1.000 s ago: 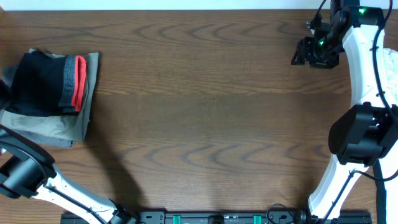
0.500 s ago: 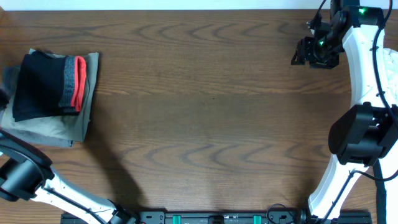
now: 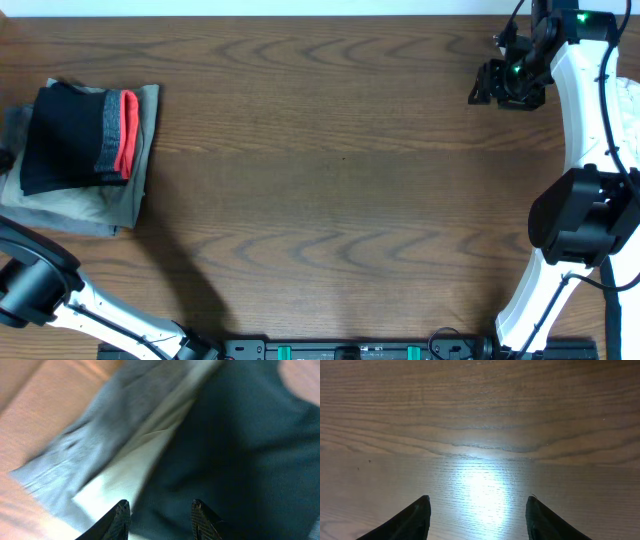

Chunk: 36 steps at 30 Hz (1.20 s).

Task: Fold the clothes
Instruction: 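Press and adjust the leggings on the stack with the left gripper, then push the leggings' edge to align it on the stack with the left gripper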

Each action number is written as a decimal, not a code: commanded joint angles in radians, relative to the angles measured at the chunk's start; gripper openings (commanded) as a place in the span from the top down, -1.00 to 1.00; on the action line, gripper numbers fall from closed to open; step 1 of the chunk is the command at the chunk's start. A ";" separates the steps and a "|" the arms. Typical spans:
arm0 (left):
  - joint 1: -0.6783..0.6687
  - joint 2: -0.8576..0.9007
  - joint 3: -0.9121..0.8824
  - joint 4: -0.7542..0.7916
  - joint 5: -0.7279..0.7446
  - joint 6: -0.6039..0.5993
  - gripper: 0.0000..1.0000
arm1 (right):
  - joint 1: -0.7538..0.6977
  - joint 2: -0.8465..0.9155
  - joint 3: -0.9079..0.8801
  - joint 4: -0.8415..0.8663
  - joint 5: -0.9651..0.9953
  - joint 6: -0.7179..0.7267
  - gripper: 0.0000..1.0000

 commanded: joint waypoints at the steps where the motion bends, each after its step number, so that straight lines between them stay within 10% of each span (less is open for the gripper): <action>1: -0.039 -0.021 0.024 0.000 0.125 0.000 0.18 | 0.008 0.005 -0.003 0.003 0.002 -0.014 -0.18; 17: -0.317 -0.010 0.024 0.172 0.127 0.000 0.40 | 0.009 0.005 -0.003 0.002 -0.002 -0.010 -0.18; 25: -0.348 0.065 0.014 0.272 0.082 0.002 0.87 | 0.009 0.005 -0.003 -0.003 -0.002 -0.010 -0.19; 36: -0.347 0.236 0.012 0.308 0.082 0.001 0.88 | 0.009 0.005 -0.004 -0.016 -0.002 -0.003 -0.19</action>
